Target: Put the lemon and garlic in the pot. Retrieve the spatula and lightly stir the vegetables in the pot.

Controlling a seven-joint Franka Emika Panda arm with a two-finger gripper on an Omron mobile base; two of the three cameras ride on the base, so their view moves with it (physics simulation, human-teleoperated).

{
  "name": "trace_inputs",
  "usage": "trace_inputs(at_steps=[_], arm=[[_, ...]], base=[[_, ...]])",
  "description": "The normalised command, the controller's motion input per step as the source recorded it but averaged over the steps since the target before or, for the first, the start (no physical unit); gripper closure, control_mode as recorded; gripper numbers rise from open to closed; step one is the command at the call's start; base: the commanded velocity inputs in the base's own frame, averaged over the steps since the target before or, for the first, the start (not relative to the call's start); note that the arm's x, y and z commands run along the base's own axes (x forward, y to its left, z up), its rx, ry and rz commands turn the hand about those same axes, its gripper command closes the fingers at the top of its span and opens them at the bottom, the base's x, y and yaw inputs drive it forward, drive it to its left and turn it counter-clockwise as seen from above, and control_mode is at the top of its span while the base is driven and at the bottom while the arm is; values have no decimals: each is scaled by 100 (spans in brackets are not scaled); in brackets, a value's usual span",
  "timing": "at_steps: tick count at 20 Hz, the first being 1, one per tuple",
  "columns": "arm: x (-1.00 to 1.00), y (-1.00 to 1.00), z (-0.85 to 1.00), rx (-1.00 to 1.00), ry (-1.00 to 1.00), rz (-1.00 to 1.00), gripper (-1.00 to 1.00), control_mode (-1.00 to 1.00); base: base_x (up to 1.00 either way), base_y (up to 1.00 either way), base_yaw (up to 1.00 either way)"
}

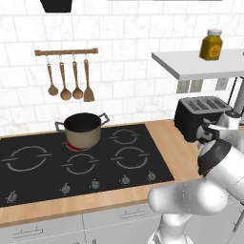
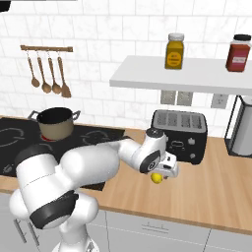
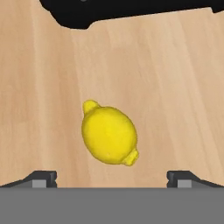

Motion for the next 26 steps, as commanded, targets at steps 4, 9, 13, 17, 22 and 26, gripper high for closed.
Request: trace_inputs(at_steps=[4,9,13,17,22,26], arm=[[33,0,-32,-1,4,10,-100,-100],[22,-7,-24,-1,4,8,-100,-100],[0,-11,-24,0,4,7,-100,-100],[0,-2,-23,0,4,7,100,-100],[-4,4,2,0,-1,5,100,-100],[-42,33,63,0,-14,1,100,-100]], base=[[0,0,0],[0,0,0],[0,0,0],[0,0,0],[0,0,0],[0,0,0]])
